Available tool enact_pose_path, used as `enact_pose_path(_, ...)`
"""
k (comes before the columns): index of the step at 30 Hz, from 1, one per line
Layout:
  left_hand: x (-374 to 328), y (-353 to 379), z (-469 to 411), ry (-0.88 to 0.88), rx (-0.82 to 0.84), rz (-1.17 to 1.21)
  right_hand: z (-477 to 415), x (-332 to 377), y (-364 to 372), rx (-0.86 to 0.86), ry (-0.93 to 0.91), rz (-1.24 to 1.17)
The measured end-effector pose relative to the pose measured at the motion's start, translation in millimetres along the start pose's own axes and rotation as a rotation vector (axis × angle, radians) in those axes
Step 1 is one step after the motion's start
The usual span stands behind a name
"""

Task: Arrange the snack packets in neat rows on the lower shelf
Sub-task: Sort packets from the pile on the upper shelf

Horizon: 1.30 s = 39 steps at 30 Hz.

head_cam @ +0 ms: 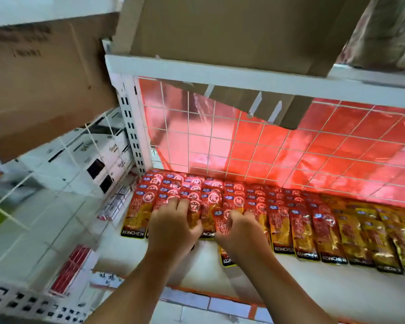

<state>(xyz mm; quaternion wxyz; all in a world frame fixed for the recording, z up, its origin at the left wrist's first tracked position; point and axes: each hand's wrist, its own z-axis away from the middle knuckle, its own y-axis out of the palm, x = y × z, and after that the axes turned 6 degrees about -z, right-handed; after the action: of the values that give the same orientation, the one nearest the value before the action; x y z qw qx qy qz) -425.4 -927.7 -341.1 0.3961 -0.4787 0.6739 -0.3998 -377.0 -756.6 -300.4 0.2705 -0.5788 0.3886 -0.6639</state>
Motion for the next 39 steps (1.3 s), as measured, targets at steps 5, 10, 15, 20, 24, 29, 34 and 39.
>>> enact_pose_path(5, 3, 8, -4, 0.015, -0.031, 0.020, -1, 7, 5, -0.016, 0.038, 0.009)
enact_pose_path(10, 10, 16, -2, 0.023, -0.058, 0.043, -4, 13, 14, -0.048, 0.038, 0.003)
enact_pose_path(15, 24, 20, 6, 0.125, -0.103, 0.089, -9, 20, 27, -0.122, 0.015, -0.035)
enact_pose_path(20, 30, 21, 8, 0.119, -0.097, 0.080, -16, 29, 40, -0.125, 0.054, -0.018)
enact_pose_path(24, 29, 21, 8, 0.108, -0.082, 0.083, -25, 39, 37, -0.042, 0.132, 0.058)
enact_pose_path(29, 29, 20, 8, 0.095, -0.086, 0.081, -35, 44, 33, 0.060, 0.203, 0.105)
enact_pose_path(34, 29, 20, 8, 0.099, -0.084, 0.088, -38, 41, 35, 0.073, 0.220, 0.109)
enact_pose_path(39, 30, 19, 8, 0.106, -0.083, 0.099, -38, 41, 32, 0.083, 0.211, 0.096)
